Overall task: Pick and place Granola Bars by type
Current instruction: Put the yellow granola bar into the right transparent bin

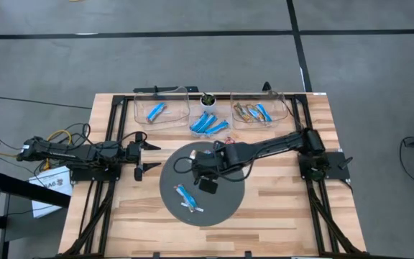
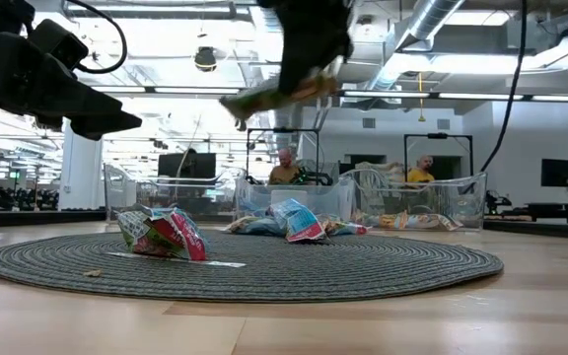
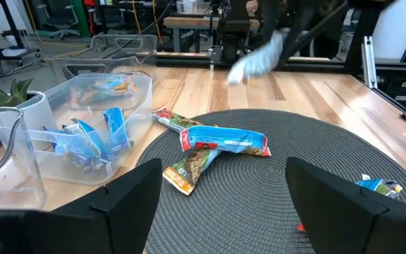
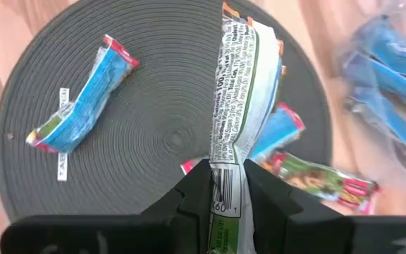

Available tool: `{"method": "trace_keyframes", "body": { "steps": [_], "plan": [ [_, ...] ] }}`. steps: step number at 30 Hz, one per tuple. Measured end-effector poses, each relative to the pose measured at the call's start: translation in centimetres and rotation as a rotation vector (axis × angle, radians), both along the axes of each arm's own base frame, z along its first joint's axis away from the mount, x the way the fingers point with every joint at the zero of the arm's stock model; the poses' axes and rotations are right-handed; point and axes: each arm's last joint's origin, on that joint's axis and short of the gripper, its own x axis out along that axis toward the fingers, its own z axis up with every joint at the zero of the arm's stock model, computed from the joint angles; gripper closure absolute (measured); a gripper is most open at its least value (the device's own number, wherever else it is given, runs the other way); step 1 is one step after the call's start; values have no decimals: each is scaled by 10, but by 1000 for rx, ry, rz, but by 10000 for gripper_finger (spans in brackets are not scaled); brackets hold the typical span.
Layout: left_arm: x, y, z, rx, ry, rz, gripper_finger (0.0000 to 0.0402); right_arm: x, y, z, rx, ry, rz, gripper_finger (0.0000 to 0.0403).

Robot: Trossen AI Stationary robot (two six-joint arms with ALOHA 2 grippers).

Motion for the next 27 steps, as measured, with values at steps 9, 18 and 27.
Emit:
{"method": "trace_keyframes", "body": {
  "steps": [9, 18, 27],
  "plan": [
    [0, 0, 0, 0, 0, 0, 107, -32, -9, 40, -14, 12, 18, 337],
    [0, 0, 0, 0, 0, 0, 107, -70, -17, 72, -30, 73, 17, 337],
    [0, 0, 0, 0, 0, 0, 107, -123, -33, 115, -42, 74, 18, 337]
  ]
}}
